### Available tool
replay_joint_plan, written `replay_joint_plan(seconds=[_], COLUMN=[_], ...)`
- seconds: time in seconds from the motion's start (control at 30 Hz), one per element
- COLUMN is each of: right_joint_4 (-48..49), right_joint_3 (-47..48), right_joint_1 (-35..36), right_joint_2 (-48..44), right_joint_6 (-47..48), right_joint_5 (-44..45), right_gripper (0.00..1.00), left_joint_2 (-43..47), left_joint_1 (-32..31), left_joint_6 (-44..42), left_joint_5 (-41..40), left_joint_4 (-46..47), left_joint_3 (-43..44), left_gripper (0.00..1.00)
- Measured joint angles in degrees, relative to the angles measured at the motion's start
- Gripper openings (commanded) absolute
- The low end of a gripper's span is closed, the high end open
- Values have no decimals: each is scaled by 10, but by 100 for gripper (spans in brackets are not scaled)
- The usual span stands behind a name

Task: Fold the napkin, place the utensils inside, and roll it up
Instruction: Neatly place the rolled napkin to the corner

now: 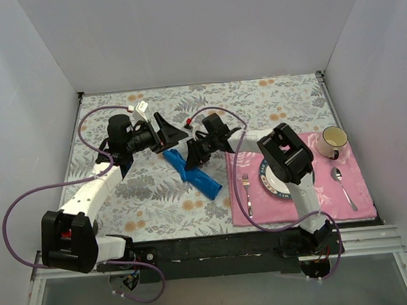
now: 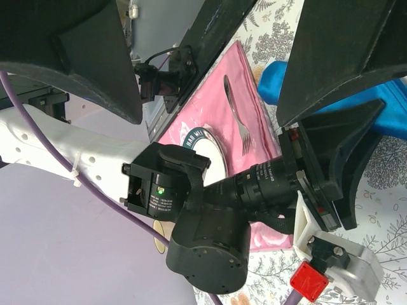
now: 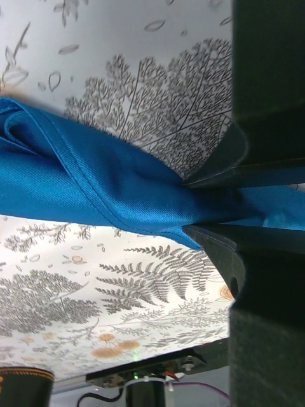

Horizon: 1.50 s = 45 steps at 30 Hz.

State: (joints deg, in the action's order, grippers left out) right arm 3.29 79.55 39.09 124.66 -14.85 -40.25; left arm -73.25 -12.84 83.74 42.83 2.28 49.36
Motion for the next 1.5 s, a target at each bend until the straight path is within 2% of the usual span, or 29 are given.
replay_joint_plan(seconds=[0.33, 0.63, 0.8, 1.03, 1.1, 1.23, 1.33, 1.5], right_joint_4=[-59, -179, -256, -332, -342, -349, -330, -296], right_joint_3=[25, 41, 86, 129, 132, 127, 98, 57], right_joint_1=[44, 127, 149, 160, 164, 177, 193, 212], right_joint_2=[21, 24, 41, 57, 57, 44, 9, -35], right_joint_6=[73, 195, 261, 315, 321, 311, 295, 263], right_joint_5=[-87, -141, -146, -138, -135, -124, -84, -17], right_gripper=[25, 26, 28, 36, 43, 66, 73, 76], left_joint_2=[0, 7, 12, 29, 37, 43, 45, 48], left_joint_1=[0, 0, 0, 7, 7, 7, 7, 7], left_joint_6=[-2, -2, -3, -9, -11, -18, -24, -29], left_joint_5=[0, 0, -1, -17, -20, -24, -32, -44], left_joint_4=[-9, -12, -14, -31, -38, -55, -73, -95], left_joint_3=[0, -2, -2, -2, -2, 6, 18, 38], left_gripper=[86, 86, 86, 86, 86, 87, 87, 88])
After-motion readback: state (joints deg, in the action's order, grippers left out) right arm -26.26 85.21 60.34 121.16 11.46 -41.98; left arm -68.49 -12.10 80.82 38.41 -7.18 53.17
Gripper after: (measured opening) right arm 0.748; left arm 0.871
